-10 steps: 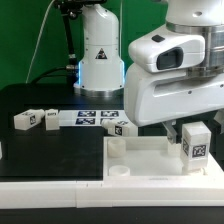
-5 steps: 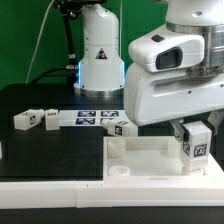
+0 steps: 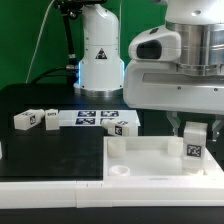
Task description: Assemble one leg
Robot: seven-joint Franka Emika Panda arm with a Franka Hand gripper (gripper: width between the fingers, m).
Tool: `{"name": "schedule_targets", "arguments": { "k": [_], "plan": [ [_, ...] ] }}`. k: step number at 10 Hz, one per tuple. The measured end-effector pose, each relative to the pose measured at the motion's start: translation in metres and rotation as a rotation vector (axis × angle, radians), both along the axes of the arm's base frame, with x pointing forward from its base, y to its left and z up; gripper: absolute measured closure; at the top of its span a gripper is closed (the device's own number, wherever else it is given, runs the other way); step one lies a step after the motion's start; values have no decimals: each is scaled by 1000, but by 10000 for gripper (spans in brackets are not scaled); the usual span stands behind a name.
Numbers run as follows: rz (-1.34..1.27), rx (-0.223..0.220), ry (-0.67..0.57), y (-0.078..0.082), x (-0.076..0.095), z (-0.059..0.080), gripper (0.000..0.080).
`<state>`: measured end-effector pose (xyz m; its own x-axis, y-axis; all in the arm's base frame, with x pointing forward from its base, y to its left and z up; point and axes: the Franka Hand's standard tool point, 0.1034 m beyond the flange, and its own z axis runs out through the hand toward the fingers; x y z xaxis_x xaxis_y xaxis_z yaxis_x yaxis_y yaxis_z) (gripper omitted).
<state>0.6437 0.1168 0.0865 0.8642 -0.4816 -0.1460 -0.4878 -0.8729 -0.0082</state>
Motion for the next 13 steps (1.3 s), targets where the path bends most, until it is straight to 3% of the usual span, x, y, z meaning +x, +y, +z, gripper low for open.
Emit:
{"name": "schedule_targets", "arguments": {
  "k": [2,5,8,9,10,13],
  "plan": [
    [-247,-45,17,1,0,0,508],
    [-477,-66,37,-1,0,0,508],
    [-412,-55,24,0,1,-1,488],
    [-384,-43,1,0,5,-2,287],
    [-292,-33,-7,0,5,-2,192],
    [52,2,-33,3,4,-2,160]
  ]
}}
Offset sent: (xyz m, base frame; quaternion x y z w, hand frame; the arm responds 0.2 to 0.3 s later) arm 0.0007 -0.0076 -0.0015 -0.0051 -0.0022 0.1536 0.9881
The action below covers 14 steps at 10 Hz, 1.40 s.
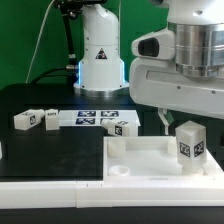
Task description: Assemble one leg
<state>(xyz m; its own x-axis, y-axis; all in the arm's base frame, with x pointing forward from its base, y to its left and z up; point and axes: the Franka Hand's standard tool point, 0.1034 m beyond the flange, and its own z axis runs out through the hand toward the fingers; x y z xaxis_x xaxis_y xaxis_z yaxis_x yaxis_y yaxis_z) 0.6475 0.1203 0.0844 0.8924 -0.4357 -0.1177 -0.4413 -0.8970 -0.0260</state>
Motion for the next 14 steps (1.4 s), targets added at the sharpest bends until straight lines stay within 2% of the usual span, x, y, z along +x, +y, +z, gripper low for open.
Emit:
{"name": "schedule_targets", "arguments": {
  "k": [6,10,11,12,13,14],
  "plan": [
    [609,58,-47,-6,1,0,151],
    [640,61,-49,-5,1,0,151],
    [640,61,-49,-5,1,0,263],
    [624,61,-48,-5,1,0,263],
    [609,59,-46,-5,1,0,421],
    [611,59,-46,-5,1,-1,511]
  ]
}}
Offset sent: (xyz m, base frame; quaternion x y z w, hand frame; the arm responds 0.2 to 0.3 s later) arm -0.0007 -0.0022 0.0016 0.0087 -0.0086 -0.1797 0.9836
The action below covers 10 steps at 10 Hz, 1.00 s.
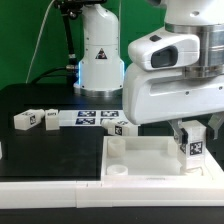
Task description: Assemble one leg
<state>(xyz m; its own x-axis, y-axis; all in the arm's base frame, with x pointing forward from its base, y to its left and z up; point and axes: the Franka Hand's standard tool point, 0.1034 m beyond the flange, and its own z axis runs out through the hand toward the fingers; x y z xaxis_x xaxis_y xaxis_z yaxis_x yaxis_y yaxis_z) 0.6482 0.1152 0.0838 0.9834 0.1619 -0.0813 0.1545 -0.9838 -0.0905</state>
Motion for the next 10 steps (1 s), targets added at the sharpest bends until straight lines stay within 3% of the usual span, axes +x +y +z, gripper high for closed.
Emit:
{"name": "schedule_targets", "arguments": {
  "k": [1,6,10],
  "plan": [
    [-3,0,0,0,0,0,511],
    [-726,-76,55,-1,-1,-2,509],
    [-1094,-125,87,-2,-1,-1,509]
  ]
}}
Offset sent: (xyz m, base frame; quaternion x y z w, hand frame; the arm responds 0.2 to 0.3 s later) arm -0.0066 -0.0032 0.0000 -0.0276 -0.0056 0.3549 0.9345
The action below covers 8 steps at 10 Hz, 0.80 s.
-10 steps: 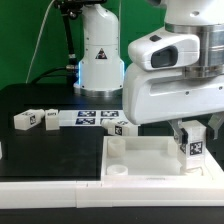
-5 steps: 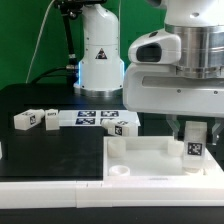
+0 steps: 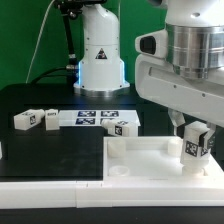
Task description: Assemble one leg
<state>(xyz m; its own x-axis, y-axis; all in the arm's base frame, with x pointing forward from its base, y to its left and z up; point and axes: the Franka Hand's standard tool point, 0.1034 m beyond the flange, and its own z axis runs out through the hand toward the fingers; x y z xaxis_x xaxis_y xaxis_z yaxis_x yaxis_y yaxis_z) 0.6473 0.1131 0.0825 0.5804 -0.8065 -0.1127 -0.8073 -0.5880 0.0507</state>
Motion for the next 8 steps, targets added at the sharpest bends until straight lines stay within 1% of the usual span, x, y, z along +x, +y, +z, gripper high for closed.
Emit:
{"name": "schedule_targets", "arguments": {
  "k": [1,2,3,4,5,8],
  "plan": [
    [-9,6,1,-1,0,0,509],
    [12,8,0,0,0,0,435],
    [47,12,-2,0,0,0,435],
    [77,13,-5,1,0,-1,300],
    [165,22,-9,6,-2,-1,178],
    [514,60,-29,10,-3,-1,156]
  ]
}}
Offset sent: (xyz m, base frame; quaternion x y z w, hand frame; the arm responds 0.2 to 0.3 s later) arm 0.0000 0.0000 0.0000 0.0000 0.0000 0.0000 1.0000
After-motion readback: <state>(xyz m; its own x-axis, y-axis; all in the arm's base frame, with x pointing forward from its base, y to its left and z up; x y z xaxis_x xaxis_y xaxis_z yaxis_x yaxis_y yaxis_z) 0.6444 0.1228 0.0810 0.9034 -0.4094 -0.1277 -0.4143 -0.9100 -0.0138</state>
